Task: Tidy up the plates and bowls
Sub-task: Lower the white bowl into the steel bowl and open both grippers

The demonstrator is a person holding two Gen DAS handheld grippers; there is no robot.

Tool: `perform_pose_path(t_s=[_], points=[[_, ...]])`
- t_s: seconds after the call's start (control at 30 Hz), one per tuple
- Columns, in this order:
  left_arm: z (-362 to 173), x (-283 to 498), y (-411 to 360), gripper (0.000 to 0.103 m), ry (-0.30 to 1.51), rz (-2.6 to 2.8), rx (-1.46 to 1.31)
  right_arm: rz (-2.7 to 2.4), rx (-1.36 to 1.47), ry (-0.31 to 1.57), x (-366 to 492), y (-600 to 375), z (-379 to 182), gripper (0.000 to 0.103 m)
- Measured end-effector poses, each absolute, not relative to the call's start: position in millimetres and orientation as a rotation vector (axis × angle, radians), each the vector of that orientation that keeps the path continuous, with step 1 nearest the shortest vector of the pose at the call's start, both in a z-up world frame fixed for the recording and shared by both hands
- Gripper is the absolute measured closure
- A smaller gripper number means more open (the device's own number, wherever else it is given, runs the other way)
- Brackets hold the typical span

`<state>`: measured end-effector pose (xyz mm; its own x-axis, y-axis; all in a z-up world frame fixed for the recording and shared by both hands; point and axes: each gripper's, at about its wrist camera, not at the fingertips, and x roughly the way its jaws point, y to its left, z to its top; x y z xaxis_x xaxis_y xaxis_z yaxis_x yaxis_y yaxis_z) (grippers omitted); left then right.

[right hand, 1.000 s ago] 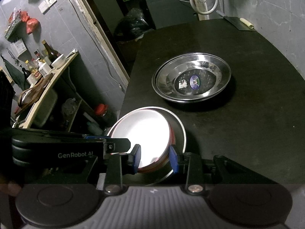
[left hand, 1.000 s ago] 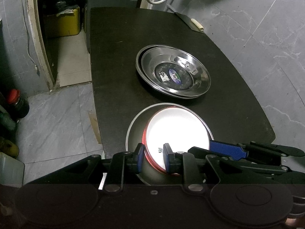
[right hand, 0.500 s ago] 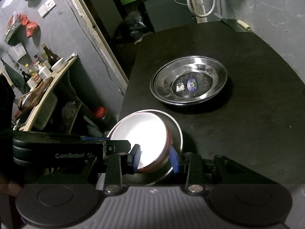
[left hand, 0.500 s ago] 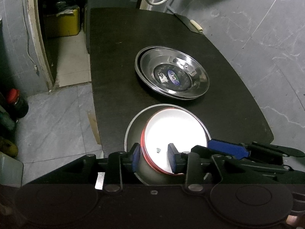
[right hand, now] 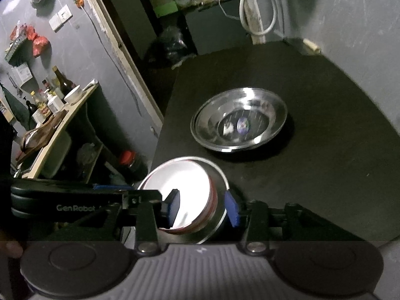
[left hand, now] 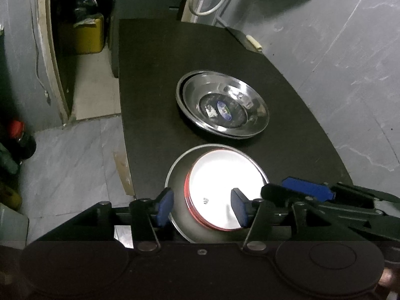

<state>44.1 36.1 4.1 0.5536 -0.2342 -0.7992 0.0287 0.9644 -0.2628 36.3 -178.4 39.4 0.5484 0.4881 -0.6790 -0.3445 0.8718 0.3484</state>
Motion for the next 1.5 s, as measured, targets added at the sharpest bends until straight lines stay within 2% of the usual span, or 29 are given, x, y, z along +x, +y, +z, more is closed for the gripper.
perform_pose_path(t_s=[0.2, 0.27, 0.3, 0.37, 0.4, 0.47, 0.5, 0.57, 1.07, 1.5], points=[[22, 34, 40, 0.039, 0.911, -0.148, -0.212, 0.457, 0.196, 0.798, 30, -190, 53, 0.05], [26, 32, 42, 0.03, 0.89, -0.138, -0.21, 0.441, 0.203, 0.79, 31, -193, 55, 0.044], [29, 31, 43, 0.022, 0.877, -0.127, -0.207, 0.434, 0.205, 0.787, 31, -195, 56, 0.042], [33, 29, 47, 0.013, 0.854, -0.103, -0.197, 0.422, 0.207, 0.778, 31, -197, 58, 0.03], [34, 28, 48, 0.012, 0.846, -0.09, -0.191, 0.418, 0.207, 0.775, 32, -197, 58, 0.026], [34, 28, 52, 0.001, 0.843, -0.072, -0.192, 0.409, 0.204, 0.773, 33, -197, 60, 0.013], [33, 28, 55, 0.001, 0.843, -0.065, -0.198, 0.402, 0.199, 0.773, 33, -196, 61, 0.012], [29, 28, 60, 0.001, 0.862, -0.048, -0.215, 0.378, 0.183, 0.782, 34, -196, 60, 0.0], [-4, 21, 96, 0.001, 1.004, 0.088, -0.254, 0.215, 0.136, 0.984, 52, -205, 30, 0.0], [-2, 34, 84, 0.001, 1.043, 0.088, -0.215, 0.233, 0.15, 1.03, 74, -217, 26, 0.0]])
